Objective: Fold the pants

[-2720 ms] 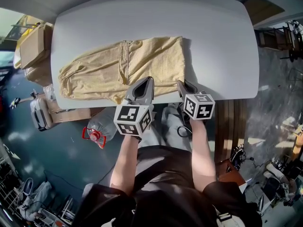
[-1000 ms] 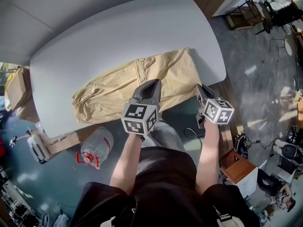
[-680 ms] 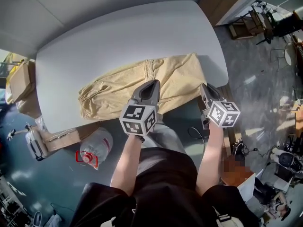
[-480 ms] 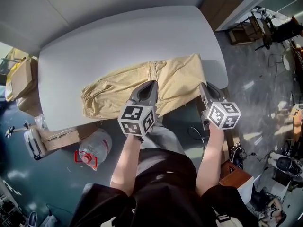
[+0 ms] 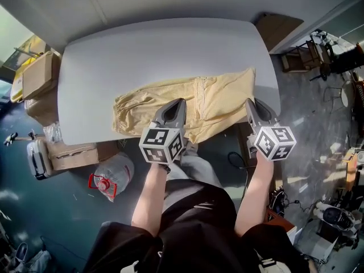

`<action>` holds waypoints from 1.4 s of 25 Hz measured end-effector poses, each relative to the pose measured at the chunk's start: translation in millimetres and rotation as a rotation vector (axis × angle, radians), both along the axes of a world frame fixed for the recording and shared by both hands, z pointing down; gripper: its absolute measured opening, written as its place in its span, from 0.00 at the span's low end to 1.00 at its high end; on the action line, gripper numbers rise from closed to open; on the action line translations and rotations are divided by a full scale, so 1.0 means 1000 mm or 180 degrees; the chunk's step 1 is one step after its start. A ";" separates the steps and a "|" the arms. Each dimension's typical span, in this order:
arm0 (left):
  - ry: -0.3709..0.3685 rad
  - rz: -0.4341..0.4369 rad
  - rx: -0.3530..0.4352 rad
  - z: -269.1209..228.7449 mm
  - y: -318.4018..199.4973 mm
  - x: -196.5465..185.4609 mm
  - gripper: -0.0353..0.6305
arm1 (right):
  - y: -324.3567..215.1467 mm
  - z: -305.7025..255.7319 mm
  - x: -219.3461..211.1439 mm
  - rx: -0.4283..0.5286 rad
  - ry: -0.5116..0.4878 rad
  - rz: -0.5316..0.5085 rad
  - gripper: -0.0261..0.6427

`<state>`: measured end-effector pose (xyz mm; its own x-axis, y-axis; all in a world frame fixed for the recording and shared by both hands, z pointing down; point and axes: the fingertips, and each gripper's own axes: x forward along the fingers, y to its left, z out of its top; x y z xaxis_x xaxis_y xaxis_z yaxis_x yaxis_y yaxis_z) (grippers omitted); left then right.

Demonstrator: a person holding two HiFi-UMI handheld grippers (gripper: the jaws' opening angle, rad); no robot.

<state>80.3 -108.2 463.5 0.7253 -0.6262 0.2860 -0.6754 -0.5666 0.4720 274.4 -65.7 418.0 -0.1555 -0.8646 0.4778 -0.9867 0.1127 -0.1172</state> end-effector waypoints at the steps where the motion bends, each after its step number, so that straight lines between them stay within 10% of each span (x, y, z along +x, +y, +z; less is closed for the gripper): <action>1: -0.0001 -0.0046 0.0006 -0.002 -0.001 -0.008 0.06 | -0.003 -0.004 -0.008 0.0022 0.0029 -0.0046 0.10; 25: -0.0351 -0.1108 0.0118 -0.020 0.001 -0.225 0.06 | -0.066 -0.013 -0.259 0.0199 0.0290 -0.1289 0.10; 35: -0.0593 -0.1364 -0.0168 0.016 0.032 -0.290 0.06 | -0.039 0.153 -0.407 -0.0872 0.0363 -0.2167 0.11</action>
